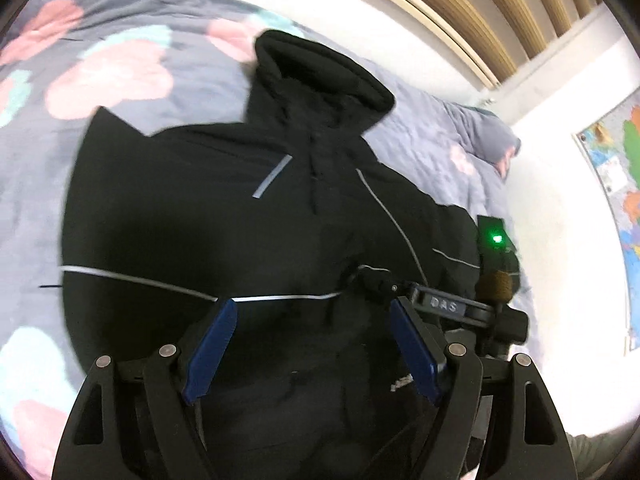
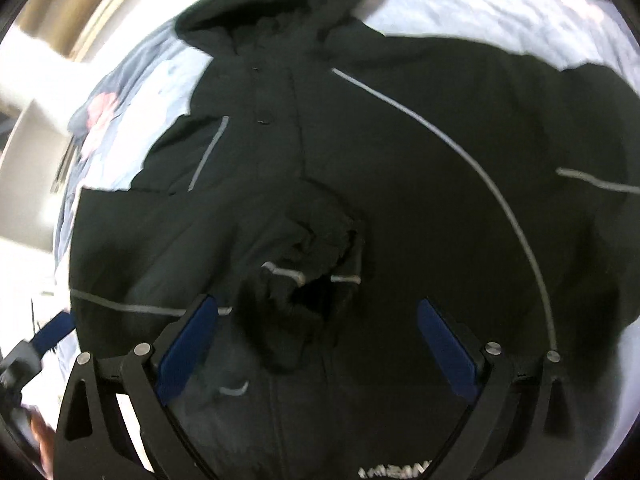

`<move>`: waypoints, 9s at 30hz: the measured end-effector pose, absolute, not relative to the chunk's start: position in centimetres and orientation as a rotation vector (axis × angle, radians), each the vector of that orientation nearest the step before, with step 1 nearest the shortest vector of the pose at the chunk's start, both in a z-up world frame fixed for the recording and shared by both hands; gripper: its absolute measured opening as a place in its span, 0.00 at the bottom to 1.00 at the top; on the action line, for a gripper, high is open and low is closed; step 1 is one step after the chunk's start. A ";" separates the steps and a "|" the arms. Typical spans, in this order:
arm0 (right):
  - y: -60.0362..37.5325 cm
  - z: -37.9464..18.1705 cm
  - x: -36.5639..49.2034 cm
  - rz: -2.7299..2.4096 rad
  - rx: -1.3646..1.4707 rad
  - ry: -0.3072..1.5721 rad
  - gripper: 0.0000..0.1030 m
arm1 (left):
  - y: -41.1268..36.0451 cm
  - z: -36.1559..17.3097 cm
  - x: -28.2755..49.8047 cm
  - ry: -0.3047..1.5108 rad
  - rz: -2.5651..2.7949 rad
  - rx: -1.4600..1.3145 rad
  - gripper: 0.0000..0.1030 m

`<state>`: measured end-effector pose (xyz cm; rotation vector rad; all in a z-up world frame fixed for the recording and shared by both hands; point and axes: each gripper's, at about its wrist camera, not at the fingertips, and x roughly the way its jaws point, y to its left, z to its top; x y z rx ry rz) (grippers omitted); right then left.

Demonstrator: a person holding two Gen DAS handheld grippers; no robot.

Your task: Fold large clothes

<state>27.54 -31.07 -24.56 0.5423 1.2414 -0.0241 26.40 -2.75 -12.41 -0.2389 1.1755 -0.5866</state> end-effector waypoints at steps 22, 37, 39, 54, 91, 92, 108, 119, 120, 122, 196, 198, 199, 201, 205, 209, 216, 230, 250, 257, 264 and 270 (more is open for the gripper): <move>-44.1 -16.1 23.7 -0.223 0.337 1.018 0.29 | -8.9 -21.8 33.1 1.243 -0.356 0.032 0.77; -48.3 -22.5 21.9 -0.123 0.565 1.137 0.62 | -9.1 -18.8 32.8 1.170 -0.357 0.016 0.78; -47.6 -20.2 21.6 -0.134 0.527 1.069 0.73 | -9.4 -18.1 33.0 1.153 -0.359 0.015 0.78; -42.5 -26.9 26.8 -0.185 0.220 1.257 0.52 | -11.8 -24.8 34.1 1.292 -0.216 0.135 0.83; -85.6 -26.5 1.3 -0.656 1.042 0.781 0.77 | -21.4 -21.6 23.4 1.306 -0.362 0.208 0.83; -85.7 -26.9 1.6 -0.650 1.043 0.786 0.77 | -21.7 -21.6 23.4 1.304 -0.365 0.217 0.83; -80.0 -23.2 4.6 -0.702 0.752 0.898 0.19 | -24.3 -21.2 23.1 1.277 -0.422 0.257 0.83; -73.7 -18.5 8.8 -0.699 0.542 0.923 0.18 | -17.1 -17.6 23.3 1.212 -0.362 0.147 0.83; -72.3 -16.9 9.3 -0.661 0.528 0.898 0.18 | -16.3 -17.5 23.4 1.211 -0.355 0.126 0.83; -68.6 -13.5 10.9 -0.562 0.490 0.855 0.18 | -14.0 -17.1 23.4 1.208 -0.336 0.056 0.83; -37.6 -23.2 25.3 -0.182 0.296 1.188 0.78 | -0.2 -23.2 31.5 1.341 -0.359 -0.261 0.20; -36.8 -25.4 26.2 -0.222 0.226 1.242 0.78 | -0.7 -25.5 31.8 1.359 -0.345 -0.275 0.21; -36.3 -26.8 26.7 -0.245 0.182 1.274 0.77 | -0.6 -26.1 32.0 1.365 -0.329 -0.316 0.22; -36.0 -28.1 27.5 -0.280 0.156 1.298 0.78 | -0.4 -26.2 32.4 1.372 -0.306 -0.369 0.23; -36.4 -27.9 28.3 -0.279 0.171 1.332 0.78 | -0.6 -23.8 31.9 1.344 -0.320 -0.313 0.23; -37.8 -23.9 27.5 -0.194 0.279 1.277 0.77 | 0.3 -17.3 31.0 1.186 -0.315 -0.224 0.29; -37.7 -20.0 29.8 -0.181 0.235 1.114 0.77 | -5.3 -14.9 32.3 1.095 -0.489 -0.144 0.57; -37.2 -28.9 33.2 -0.225 0.160 1.347 0.78 | -8.5 -23.8 35.2 1.309 -0.360 -0.009 0.55; -42.9 -17.0 46.9 -0.120 0.276 0.924 0.79 | -12.0 -13.4 54.0 0.999 -0.385 -0.112 0.55; -43.6 -19.0 51.7 -0.139 0.290 0.966 0.78 | -14.6 -18.6 59.2 1.112 -0.266 0.019 0.55; -42.5 -22.3 54.3 -0.151 0.212 1.025 0.22 | -11.5 -18.6 61.3 1.111 -0.317 -0.175 0.09; -44.9 -20.0 50.8 -0.017 0.366 0.886 0.09 | -5.4 -20.1 59.3 1.126 -0.411 -0.468 0.09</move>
